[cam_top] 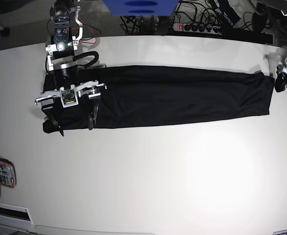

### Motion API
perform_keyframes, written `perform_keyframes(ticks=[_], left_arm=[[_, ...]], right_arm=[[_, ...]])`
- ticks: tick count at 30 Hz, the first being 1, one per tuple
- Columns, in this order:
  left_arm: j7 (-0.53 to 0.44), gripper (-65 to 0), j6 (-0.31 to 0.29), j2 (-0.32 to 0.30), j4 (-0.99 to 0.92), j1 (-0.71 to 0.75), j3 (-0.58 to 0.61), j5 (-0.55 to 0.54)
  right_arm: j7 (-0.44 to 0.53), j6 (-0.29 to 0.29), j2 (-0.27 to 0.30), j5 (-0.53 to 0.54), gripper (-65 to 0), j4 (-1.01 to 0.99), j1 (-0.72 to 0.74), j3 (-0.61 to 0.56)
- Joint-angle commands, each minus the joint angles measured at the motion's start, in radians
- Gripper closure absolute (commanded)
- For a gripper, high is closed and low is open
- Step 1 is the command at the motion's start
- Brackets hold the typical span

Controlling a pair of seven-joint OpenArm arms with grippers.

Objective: Fold the T-shirt properly
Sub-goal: 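Release the strip end with the left gripper and raise it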

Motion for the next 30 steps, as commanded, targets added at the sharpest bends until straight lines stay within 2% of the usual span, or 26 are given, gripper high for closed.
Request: perform_keyframes(ticks=[1, 5, 10, 14, 23, 25, 28, 30], left_arm=[[-0.028, -35.7, -0.008, -0.033, -0.007, -0.027, -0.012, -0.024], [-0.032, -35.7, -0.008, -0.067, -0.122, -0.076, 0.085, -0.024], [-0.034, -35.7, -0.008, -0.07, -0.206, -0.127, 0.162, -0.025], [-0.034, -35.7, -0.008, -0.042, -0.202, -0.13, 0.212, -0.028], [-0.032, -34.4, -0.008, 0.005, -0.2, -0.132, 0.263, -0.028], [-0.032, -26.6, -0.008, 0.01, -0.2, -0.133, 0.263, -0.03], [-0.034, -1.3, -0.008, 0.008, -0.202, -0.155, 0.258, -0.028], [-0.034, 0.0, -0.008, 0.008, -0.206, -0.176, 0.257, -0.028]], right_arm=[[0.031, -0.007, 0.002, 0.007, -47.1, 0.021, 0.005, 0.0], [0.031, -0.007, 0.002, 0.008, -47.1, 0.021, -0.006, -0.039], [0.031, -0.007, 0.004, 0.008, -47.1, 0.021, -0.024, -0.043], [0.031, -0.007, 0.042, 0.008, -47.1, 0.023, -0.029, -0.045], [0.03, -0.007, 0.044, 0.008, -47.1, 0.021, -0.027, -0.045], [0.03, -0.007, 0.044, 0.008, -47.1, 0.021, -0.027, -0.042], [0.03, -0.007, 0.044, 0.008, -47.1, 0.021, -0.029, -0.04], [0.03, -0.007, 0.044, 0.008, -47.1, 0.021, -0.029, -0.042]])
